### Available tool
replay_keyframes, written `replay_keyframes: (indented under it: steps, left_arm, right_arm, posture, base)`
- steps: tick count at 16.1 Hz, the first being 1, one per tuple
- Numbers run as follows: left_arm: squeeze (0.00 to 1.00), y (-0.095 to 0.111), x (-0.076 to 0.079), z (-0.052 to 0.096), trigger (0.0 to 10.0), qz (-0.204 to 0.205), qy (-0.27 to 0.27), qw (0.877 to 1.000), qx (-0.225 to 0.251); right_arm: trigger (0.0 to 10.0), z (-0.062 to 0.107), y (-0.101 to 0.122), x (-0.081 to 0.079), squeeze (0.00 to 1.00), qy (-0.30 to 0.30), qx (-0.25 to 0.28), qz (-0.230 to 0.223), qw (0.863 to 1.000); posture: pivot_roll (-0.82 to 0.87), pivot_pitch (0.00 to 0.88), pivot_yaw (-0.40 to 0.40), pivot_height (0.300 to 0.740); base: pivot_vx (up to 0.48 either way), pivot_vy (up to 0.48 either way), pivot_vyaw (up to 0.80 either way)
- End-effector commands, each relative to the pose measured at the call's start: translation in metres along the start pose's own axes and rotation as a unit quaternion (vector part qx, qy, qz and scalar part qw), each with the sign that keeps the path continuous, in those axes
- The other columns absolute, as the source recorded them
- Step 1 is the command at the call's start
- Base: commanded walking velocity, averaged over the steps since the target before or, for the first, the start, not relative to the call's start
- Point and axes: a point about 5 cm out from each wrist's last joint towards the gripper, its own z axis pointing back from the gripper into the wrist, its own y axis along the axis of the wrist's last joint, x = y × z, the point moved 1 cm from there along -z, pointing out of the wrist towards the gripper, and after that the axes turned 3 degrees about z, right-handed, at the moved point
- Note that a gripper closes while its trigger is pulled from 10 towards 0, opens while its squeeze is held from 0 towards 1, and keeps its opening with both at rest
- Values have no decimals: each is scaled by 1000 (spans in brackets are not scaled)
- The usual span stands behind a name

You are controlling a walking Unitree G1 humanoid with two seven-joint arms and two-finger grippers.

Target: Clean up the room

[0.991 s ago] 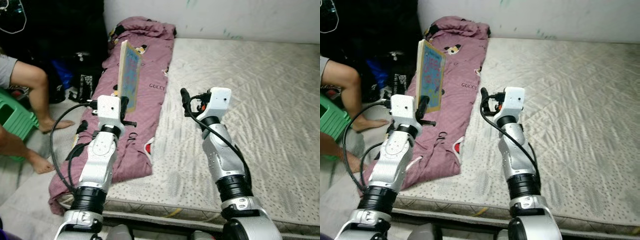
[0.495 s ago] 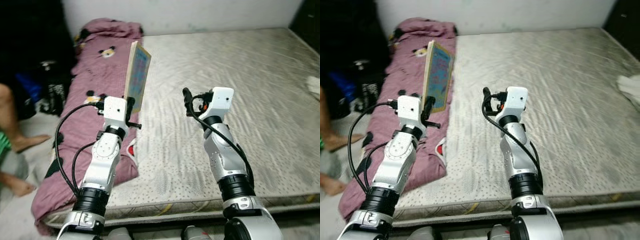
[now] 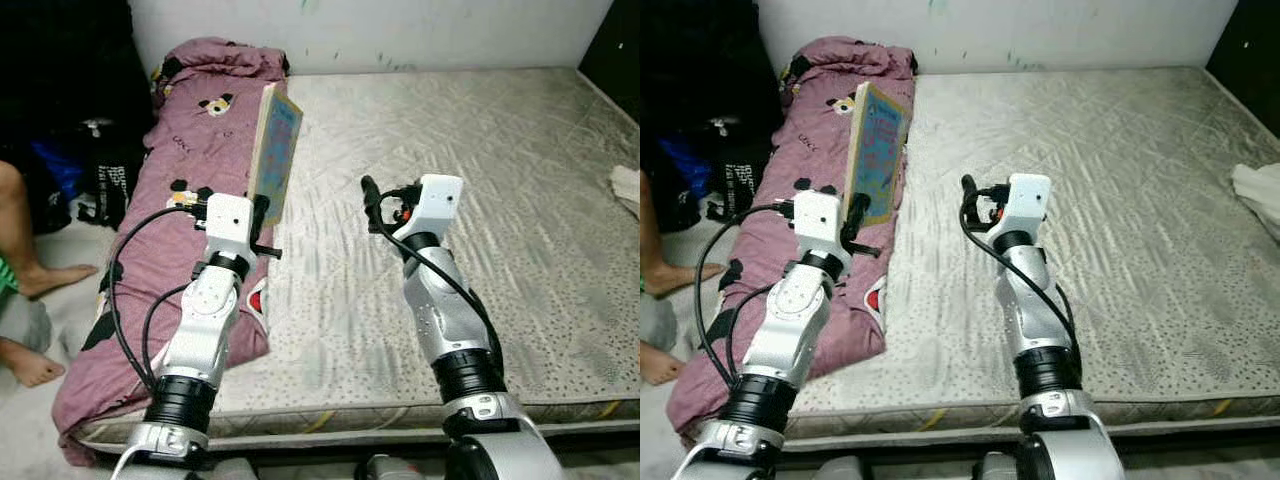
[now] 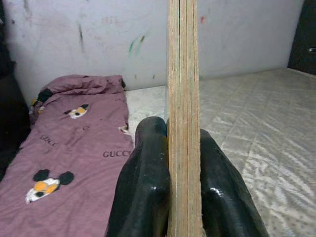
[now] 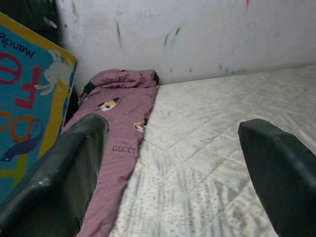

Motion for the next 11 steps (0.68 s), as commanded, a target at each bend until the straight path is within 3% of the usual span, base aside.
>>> replay_keyframes:
  steps: [1,11]
  left_arm:
    - [0,12,-3,-1,10000,-4,1,1000,29]
    - [0,13,-3,-2,10000,6,6,999,32]
  right_arm:
    - [10000,-2,2,-3,0,3,2,-1,1000]
    - [10000,-2,3,-2,0,-1,6,-5,1000]
  posture:
    - [-116,0,51,740]
    - [-120,0,48,740]
  base:
    - [0,-311,0]
    - [0,-268,0]
